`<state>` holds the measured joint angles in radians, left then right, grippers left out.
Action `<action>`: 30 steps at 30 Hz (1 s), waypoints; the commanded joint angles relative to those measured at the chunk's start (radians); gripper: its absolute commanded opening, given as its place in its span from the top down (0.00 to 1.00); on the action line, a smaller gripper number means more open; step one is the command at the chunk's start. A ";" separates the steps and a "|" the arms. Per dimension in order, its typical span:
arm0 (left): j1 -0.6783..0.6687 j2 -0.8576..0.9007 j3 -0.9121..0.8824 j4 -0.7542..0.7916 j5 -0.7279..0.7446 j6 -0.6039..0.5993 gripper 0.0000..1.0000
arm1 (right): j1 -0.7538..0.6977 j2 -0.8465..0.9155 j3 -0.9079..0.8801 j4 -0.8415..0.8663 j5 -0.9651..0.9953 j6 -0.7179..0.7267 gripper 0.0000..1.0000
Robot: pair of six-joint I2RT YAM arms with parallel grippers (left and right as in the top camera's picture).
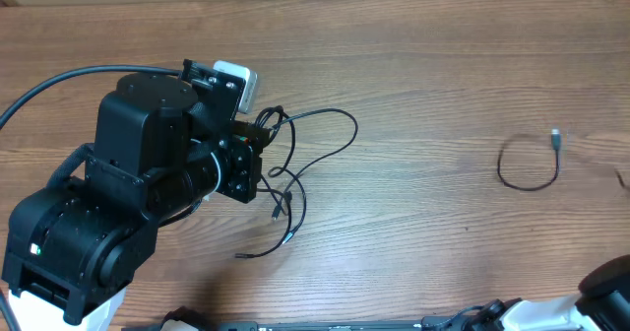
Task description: Untangle cables
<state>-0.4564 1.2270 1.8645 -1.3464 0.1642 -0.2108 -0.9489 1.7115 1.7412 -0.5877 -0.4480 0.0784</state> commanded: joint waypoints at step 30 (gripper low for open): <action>0.005 -0.006 0.003 -0.008 0.008 0.034 0.94 | 0.549 0.084 -0.131 -0.595 0.241 -0.624 0.00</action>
<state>-0.4564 1.2270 1.8645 -1.3567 0.1642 -0.2020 -0.3954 1.8099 1.6287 -1.1812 -0.3344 -0.3977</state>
